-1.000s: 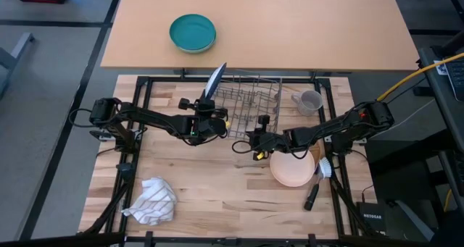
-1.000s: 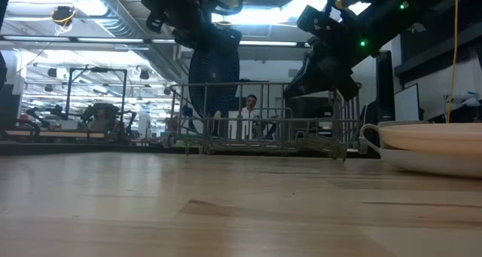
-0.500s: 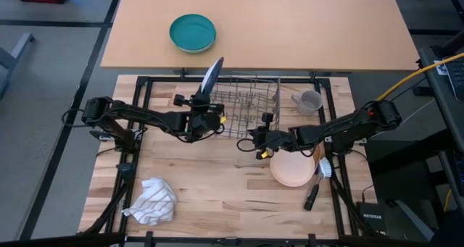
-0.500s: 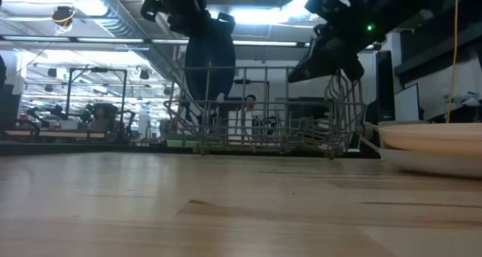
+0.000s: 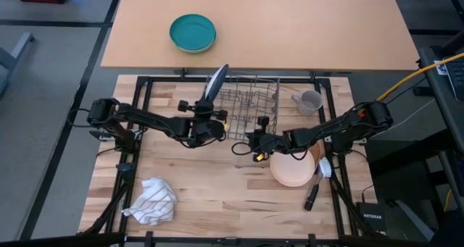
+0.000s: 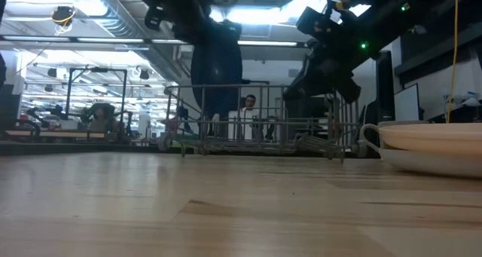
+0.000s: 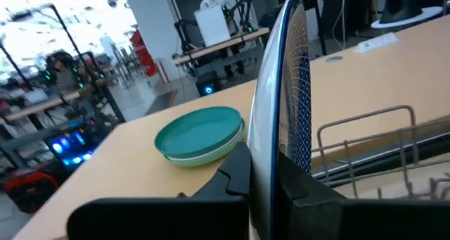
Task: Sort dishes
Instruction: Put the blue plate in the dish rack
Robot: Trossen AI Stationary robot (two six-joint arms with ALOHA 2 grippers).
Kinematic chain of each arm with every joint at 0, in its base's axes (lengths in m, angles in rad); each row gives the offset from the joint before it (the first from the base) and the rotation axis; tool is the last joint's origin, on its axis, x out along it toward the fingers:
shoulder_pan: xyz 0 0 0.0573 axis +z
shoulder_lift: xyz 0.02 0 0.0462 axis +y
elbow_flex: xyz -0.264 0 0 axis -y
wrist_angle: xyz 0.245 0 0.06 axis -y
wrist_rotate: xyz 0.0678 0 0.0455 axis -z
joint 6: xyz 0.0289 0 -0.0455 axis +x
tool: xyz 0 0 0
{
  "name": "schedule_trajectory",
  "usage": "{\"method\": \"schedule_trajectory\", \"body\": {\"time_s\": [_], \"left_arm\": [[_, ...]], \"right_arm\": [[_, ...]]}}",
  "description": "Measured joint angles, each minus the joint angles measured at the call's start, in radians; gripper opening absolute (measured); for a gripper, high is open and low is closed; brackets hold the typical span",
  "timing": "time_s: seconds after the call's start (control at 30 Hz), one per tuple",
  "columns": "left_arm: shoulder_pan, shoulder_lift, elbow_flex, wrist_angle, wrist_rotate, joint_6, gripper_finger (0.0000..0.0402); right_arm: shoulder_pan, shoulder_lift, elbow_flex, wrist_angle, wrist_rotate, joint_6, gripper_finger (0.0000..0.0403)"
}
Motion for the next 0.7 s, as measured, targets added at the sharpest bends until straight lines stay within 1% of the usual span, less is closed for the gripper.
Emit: {"method": "schedule_trajectory", "body": {"time_s": [0.17,0.5,0.7], "left_arm": [[0.009,0.038,0.000,0.013,-0.001,0.023,0.0000],[0.050,0.040,0.000,0.071,-0.002,0.163,0.0000],[0.041,0.060,0.000,0.061,-0.004,0.163,0.0000]], "right_arm": [[0.000,0.001,0.000,0.001,-0.003,0.000,0.0012],[0.000,0.001,0.000,-0.002,-0.008,0.000,0.0012],[0.000,0.001,0.000,-0.002,0.000,0.000,0.0012]]}}
